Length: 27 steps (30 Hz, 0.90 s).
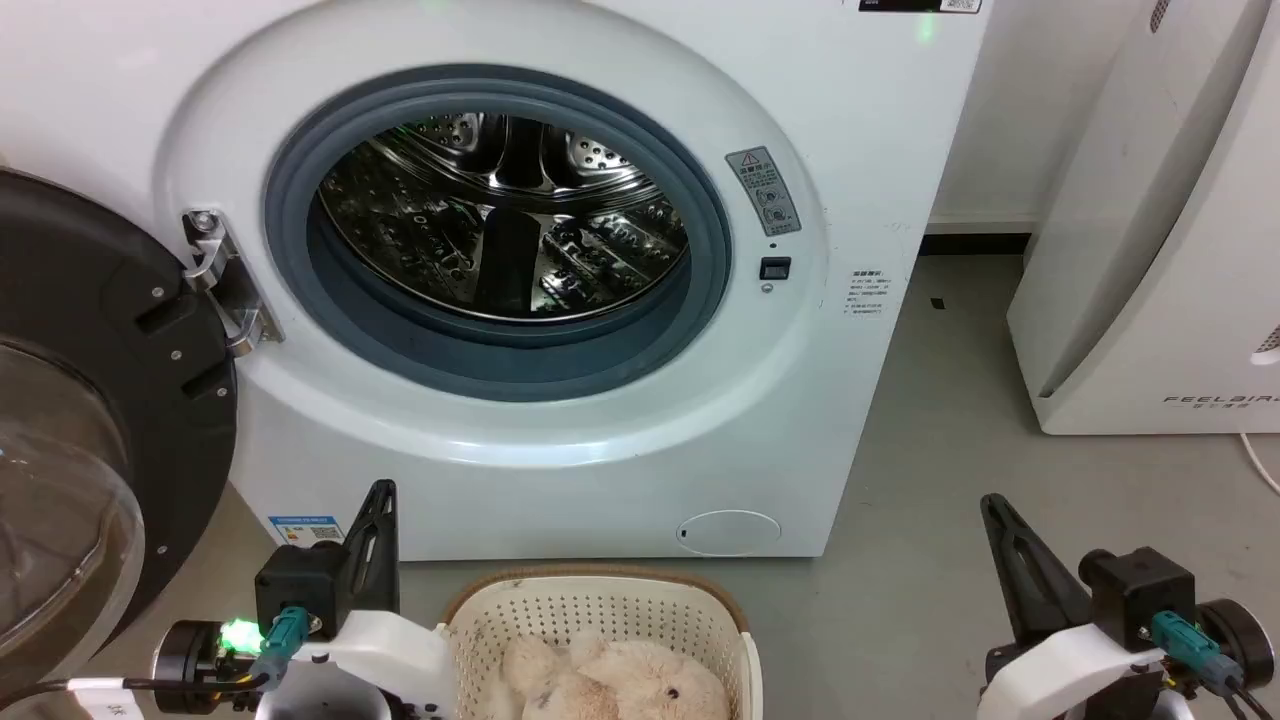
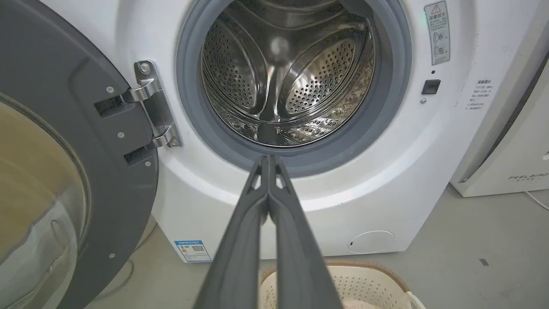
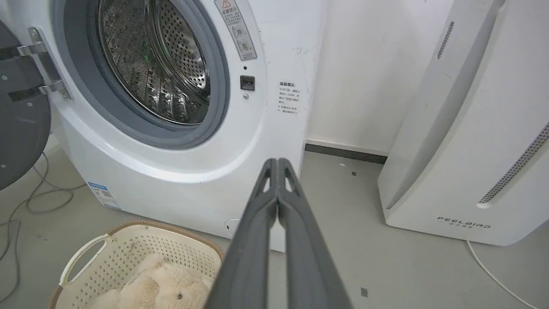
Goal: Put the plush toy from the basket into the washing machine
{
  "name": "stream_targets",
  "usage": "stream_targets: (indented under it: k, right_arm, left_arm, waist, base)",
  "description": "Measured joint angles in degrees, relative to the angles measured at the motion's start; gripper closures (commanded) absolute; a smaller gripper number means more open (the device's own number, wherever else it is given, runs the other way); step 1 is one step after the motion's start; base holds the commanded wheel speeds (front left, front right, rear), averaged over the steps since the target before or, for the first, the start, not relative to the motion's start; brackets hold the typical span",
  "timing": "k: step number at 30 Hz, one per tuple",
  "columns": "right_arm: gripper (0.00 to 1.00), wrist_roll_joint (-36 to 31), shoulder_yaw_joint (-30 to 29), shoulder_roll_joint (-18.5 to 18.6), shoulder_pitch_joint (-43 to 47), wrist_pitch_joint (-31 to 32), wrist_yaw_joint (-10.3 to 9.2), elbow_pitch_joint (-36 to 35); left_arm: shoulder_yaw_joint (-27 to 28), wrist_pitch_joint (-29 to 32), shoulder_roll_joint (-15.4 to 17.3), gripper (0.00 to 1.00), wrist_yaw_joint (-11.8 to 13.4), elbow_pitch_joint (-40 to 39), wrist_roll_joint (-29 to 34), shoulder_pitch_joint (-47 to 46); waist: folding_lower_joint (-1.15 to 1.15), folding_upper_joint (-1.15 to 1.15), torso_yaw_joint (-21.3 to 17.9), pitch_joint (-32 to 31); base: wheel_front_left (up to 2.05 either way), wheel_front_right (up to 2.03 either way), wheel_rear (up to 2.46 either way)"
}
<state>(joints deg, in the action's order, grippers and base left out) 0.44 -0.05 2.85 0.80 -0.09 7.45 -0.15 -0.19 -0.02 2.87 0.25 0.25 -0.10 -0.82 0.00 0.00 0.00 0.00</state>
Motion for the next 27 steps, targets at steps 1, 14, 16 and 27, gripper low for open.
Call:
stream_targets:
  k: [1,14,16,27]
  right_arm:
    - [1.00,0.00,0.00,0.00,0.00,0.00,0.00,0.00]
    - [1.00,0.00,0.00,0.00,0.00,0.00,0.00,0.00]
    - [1.00,0.00,0.00,0.00,0.00,0.00,0.00,0.00]
    - [0.00,0.03,0.00,0.00,0.02,0.00,0.00,0.00]
  left_arm:
    - [0.00,0.00,0.00,1.00,0.00,0.00,0.00,0.00]
    - [0.00,0.00,0.00,1.00,0.00,0.00,0.00,0.00]
    - [0.00,0.00,0.00,1.00,0.00,0.00,0.00,0.00]
    - [-0.12,0.00,0.00,0.00,0.07,0.03,0.00,-0.02]
  waist:
    - [0.00,0.00,0.00,0.00]
    - [0.00,0.00,0.00,0.00]
    - [0.00,0.00,0.00,0.00]
    - [0.00,0.00,0.00,0.00]
  base:
    - [0.00,0.00,0.00]
    - [0.00,0.00,0.00]
    - [0.00,0.00,0.00]
    - [0.00,0.00,0.00]
